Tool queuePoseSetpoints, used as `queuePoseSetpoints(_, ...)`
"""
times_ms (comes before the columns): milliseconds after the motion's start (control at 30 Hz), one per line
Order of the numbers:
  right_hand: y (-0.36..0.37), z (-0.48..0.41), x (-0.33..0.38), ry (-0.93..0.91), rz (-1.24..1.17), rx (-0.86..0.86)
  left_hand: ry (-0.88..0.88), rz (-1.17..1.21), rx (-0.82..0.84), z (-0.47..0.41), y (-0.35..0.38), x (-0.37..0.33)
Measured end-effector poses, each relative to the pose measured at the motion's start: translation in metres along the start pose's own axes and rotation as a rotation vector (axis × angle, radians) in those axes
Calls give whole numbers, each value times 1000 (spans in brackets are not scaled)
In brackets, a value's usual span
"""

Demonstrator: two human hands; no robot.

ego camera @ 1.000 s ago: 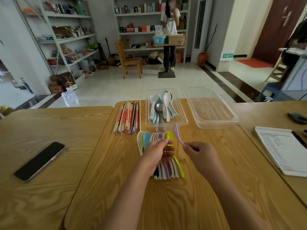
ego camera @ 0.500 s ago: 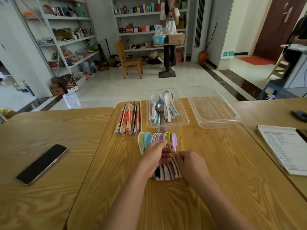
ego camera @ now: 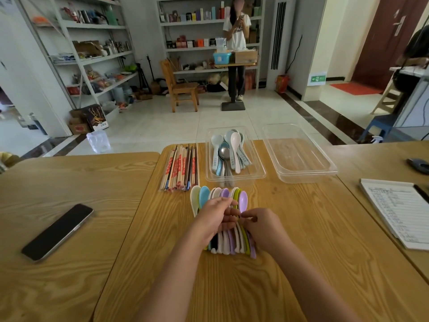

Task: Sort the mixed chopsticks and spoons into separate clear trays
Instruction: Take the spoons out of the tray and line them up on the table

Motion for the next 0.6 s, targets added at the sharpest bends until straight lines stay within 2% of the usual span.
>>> queuePoseSetpoints(300,-8,-10,0,18,-111,19,27,-23,28,-1,-3,-4)
queuePoseSetpoints(600,-57,-51,53,-78,-228,-38,122,112,2,-36,-12,-42)
Point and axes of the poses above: each hand's wrist, its own z-axis away from the middle knuckle, its own y-axis out of the palm, x = y × z, the point moved 9 cm from there along -z, towards the middle knuckle, and after that the axes turned 15 degrees about y, right-handed, at the moved point
